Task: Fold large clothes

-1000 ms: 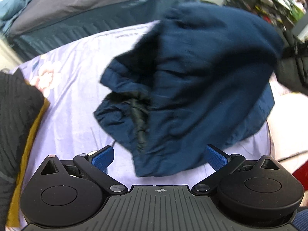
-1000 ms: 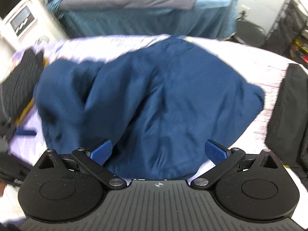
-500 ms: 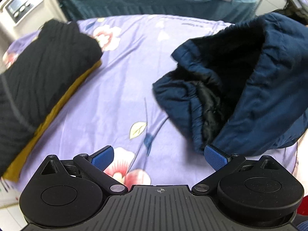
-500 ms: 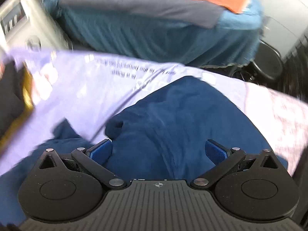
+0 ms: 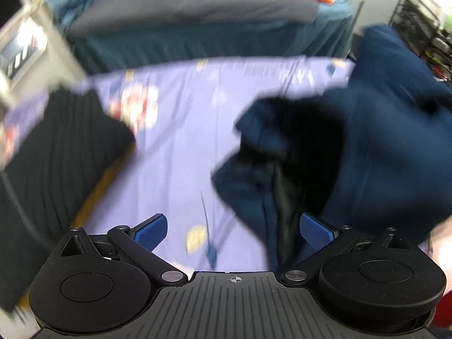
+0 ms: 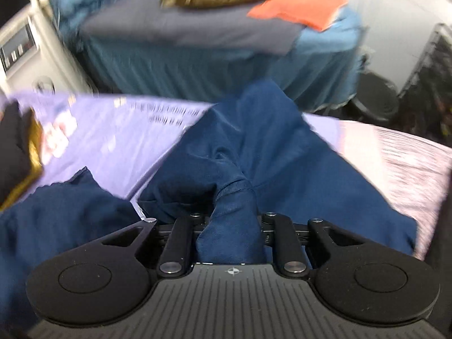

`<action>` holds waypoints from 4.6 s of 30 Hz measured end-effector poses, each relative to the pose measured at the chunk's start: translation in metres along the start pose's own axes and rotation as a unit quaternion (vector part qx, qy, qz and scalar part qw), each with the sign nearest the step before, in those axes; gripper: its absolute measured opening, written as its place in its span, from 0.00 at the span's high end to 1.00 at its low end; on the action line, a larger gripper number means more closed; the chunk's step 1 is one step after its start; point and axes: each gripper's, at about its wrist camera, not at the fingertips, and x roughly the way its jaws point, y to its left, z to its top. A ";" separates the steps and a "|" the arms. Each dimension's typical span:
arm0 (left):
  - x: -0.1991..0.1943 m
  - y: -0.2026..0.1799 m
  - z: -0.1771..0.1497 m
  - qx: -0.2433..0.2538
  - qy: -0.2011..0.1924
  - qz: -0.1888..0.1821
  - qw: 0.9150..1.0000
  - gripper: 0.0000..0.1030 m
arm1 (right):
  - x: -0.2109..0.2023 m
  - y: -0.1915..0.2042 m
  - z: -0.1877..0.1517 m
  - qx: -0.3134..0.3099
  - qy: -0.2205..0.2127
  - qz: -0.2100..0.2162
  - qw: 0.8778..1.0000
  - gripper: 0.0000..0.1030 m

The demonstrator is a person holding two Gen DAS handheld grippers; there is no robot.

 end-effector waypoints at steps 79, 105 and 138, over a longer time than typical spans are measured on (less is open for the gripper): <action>0.099 -0.119 0.171 0.086 -0.072 -0.048 0.993 0.52 | -0.160 -0.192 -0.169 0.320 -0.196 0.021 0.927 0.25; 0.183 -0.348 0.140 0.356 0.022 -0.165 0.920 0.00 | -0.067 -0.281 -0.289 0.370 -0.064 -0.031 0.926 0.15; 0.121 -0.204 0.220 0.137 -0.060 -0.180 0.972 0.72 | -0.168 -0.175 -0.096 0.182 -0.315 0.095 0.927 0.88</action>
